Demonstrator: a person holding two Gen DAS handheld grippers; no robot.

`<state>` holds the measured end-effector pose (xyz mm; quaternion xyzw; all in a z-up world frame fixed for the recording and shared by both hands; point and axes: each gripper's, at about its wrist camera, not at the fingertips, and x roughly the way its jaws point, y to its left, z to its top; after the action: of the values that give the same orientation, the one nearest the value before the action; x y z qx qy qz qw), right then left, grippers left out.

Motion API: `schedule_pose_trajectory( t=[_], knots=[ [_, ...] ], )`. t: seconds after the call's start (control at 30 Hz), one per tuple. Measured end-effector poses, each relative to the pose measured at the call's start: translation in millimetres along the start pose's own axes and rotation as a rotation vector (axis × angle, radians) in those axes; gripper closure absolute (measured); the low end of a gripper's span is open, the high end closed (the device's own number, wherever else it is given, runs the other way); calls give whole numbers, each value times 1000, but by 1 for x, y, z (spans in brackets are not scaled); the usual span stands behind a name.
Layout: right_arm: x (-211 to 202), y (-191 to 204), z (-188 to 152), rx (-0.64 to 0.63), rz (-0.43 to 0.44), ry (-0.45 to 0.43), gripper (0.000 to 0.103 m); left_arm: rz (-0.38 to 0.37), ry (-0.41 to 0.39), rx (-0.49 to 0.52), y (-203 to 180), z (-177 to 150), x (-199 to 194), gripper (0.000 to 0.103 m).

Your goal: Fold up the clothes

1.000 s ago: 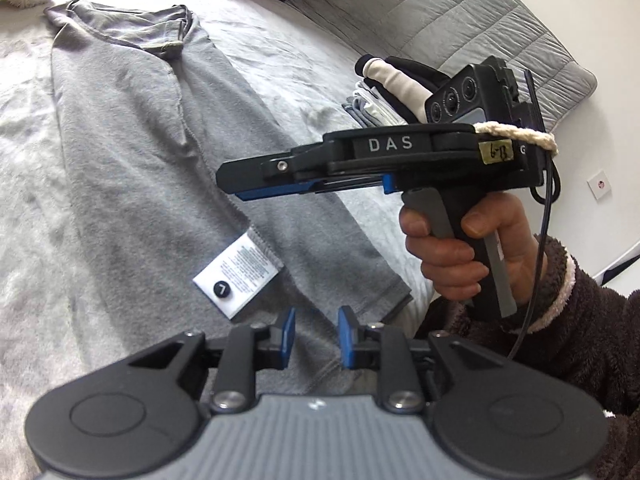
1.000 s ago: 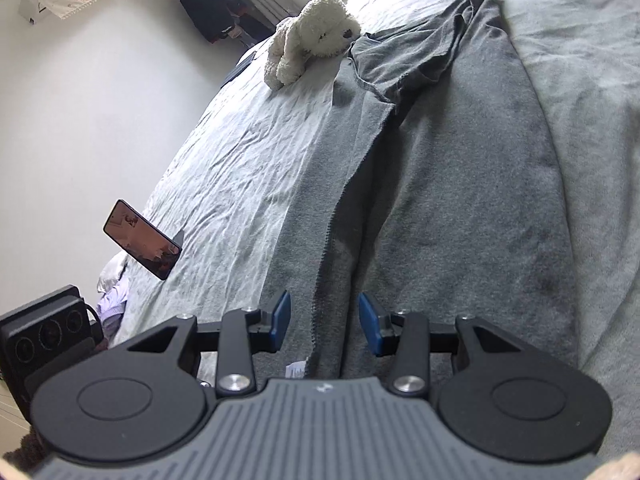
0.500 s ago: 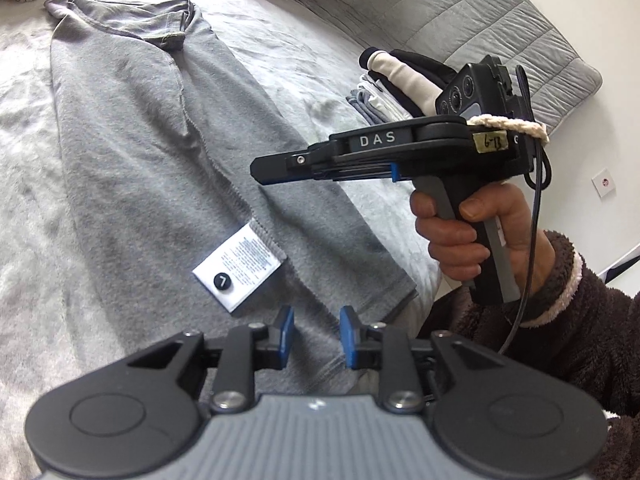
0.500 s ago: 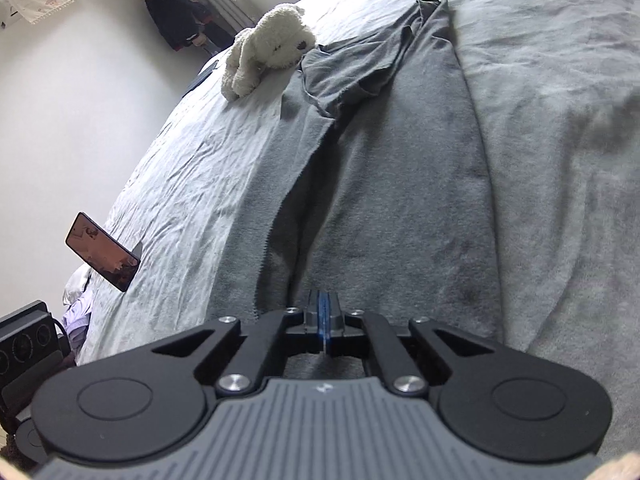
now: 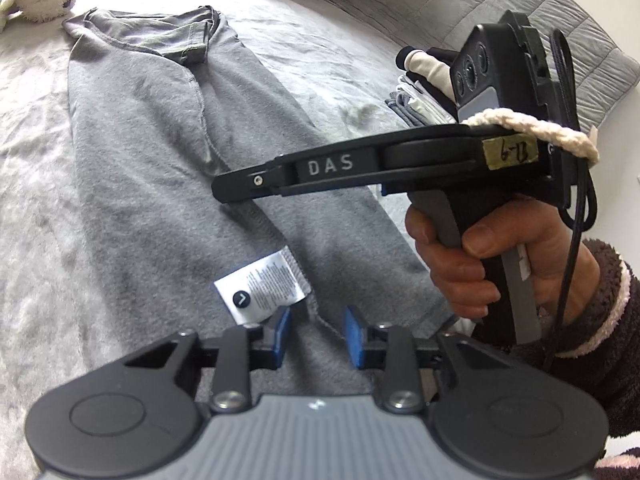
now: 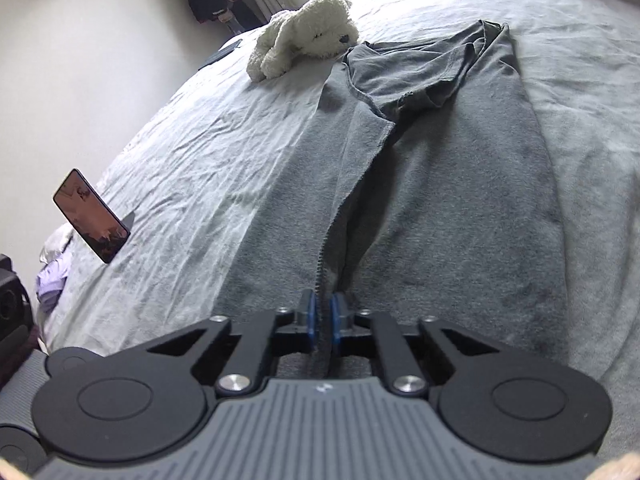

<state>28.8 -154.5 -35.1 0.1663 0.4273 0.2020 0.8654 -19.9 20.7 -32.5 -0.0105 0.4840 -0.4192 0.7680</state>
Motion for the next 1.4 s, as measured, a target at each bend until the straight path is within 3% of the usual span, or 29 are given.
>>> schedule_pose_trajectory(
  t=[0.03,0.23,0.4,0.47,0.5,0.57,0.63,0.8,0.9,1.13,1.2,1.3,1.4],
  knots=[
    [-2,-1,1,4,7,-2,98,3,-7,11,-2,1,-2,102],
    [-25,-12,6,55,54,-43,98,-24,-56,73,-15,4,-14,102],
    [-7,-31,-1,132,18,66,92,-61,87,96,-14,3,6,99],
    [-9,-37,1,172,38,64,89,-52,97,112,-13,6,6,95],
    [-11,-38,3,187,43,64,87,-53,81,118,-12,8,3,94],
    [-17,-40,11,207,27,38,62,-45,21,131,-9,16,-6,88],
    [-22,-43,24,238,22,9,58,-10,-58,134,-3,27,-13,81],
    [-13,-62,68,343,42,-75,58,83,-218,23,26,58,3,77],
    [5,-81,85,414,51,-109,58,102,-243,-52,47,67,22,78],
    [44,-121,99,602,140,-140,60,98,-269,-96,63,75,52,78],
    [52,-122,105,601,137,-152,67,92,-267,-95,64,76,54,77],
    [53,-120,112,552,107,-181,93,84,-266,-103,66,77,56,77],
    [44,-115,118,505,96,-235,95,76,-260,-113,68,79,56,77]
  ],
)
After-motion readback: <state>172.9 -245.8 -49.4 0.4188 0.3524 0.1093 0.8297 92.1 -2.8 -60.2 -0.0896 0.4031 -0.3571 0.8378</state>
